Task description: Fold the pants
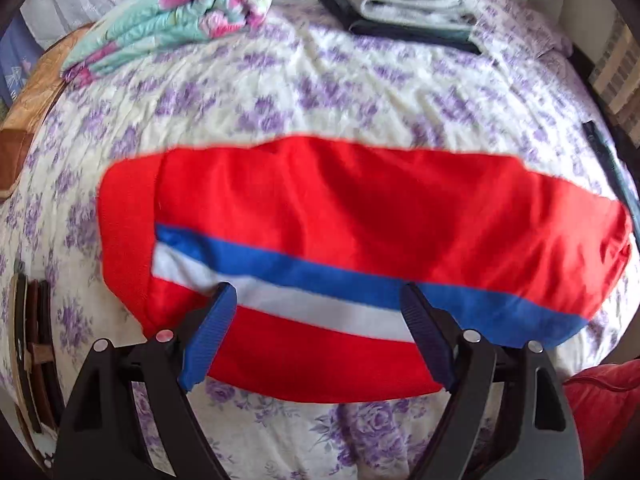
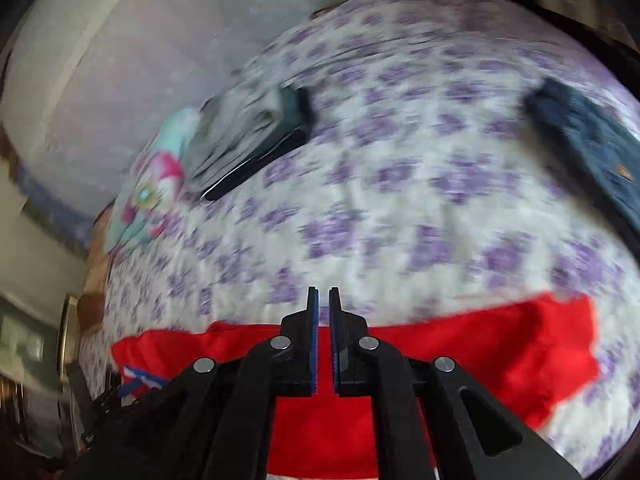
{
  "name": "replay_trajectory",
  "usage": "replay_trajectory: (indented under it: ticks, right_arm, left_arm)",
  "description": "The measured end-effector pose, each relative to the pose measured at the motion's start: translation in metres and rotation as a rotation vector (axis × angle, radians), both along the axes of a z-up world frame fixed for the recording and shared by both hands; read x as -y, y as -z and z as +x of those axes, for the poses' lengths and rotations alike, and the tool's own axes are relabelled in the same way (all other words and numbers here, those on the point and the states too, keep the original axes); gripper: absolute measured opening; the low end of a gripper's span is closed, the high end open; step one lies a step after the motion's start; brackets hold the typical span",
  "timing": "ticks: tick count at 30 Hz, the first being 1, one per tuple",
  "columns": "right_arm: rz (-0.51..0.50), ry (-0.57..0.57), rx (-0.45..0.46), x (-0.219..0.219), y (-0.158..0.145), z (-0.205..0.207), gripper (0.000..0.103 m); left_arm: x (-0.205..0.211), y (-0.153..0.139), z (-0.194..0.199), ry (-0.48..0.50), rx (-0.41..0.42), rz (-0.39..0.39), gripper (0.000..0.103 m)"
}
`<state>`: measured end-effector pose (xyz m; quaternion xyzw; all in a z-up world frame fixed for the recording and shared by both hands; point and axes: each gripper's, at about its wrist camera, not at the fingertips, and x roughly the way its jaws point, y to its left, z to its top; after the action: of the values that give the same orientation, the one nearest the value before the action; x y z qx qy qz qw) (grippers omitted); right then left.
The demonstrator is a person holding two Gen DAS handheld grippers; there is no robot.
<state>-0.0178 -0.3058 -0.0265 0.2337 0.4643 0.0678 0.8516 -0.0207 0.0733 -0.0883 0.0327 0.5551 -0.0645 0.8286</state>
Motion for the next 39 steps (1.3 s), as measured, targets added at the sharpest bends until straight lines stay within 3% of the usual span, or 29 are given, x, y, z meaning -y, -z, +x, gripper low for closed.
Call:
replay_trajectory:
  ticks: [2,5,8,12,18,21,24,28,30,36,39]
  right_arm:
    - [-0.049,-0.137,-0.011,-0.048,0.014,0.045,0.007]
    - [-0.105,-0.312,-0.095,-0.108,0.044,0.082,0.007]
    - [-0.162,-0.485,-0.153,-0.149,0.062,0.066,0.007]
    - [-0.168,-0.616,-0.185,-0.159,0.069,0.024,0.007]
    - [-0.064,-0.600,-0.261,-0.142,0.081,0.013,0.005]
    - [-0.015,-0.584,-0.241,-0.137,0.072,0.018,0.008]
    - [0.100,-0.514,-0.259,-0.133,0.077,0.039,0.010]
    - [0.317,-0.326,-0.351,-0.117,0.101,0.063,0.011]
    - [0.395,-0.299,-0.394,-0.117,0.110,0.068,0.011]
    - [0.402,-0.351,-0.443,-0.132,0.116,0.063,0.020]
    - [0.371,-0.363,-0.432,-0.143,0.117,0.065,0.017]
  left_arm:
    - [-0.005,0.008,-0.003,-0.034,-0.024,0.014,0.082]
    - [-0.008,0.010,-0.008,-0.059,-0.019,0.027,0.083]
    - [-0.004,0.014,-0.012,-0.058,-0.016,0.069,0.089]
    - [0.007,0.021,-0.016,-0.045,-0.002,0.142,0.095]
    - [0.009,0.025,-0.012,-0.067,-0.005,0.147,0.099]
    - [0.009,0.026,-0.010,-0.070,-0.002,0.151,0.099]
    - [0.010,0.027,-0.010,-0.067,0.003,0.157,0.099]
    - [0.011,0.028,-0.009,-0.066,0.005,0.161,0.099]
    - [0.011,0.028,-0.011,-0.064,0.009,0.162,0.099]
    - [0.012,0.028,-0.012,-0.063,0.019,0.166,0.099]
    - [0.012,0.028,-0.013,-0.061,0.025,0.169,0.099]
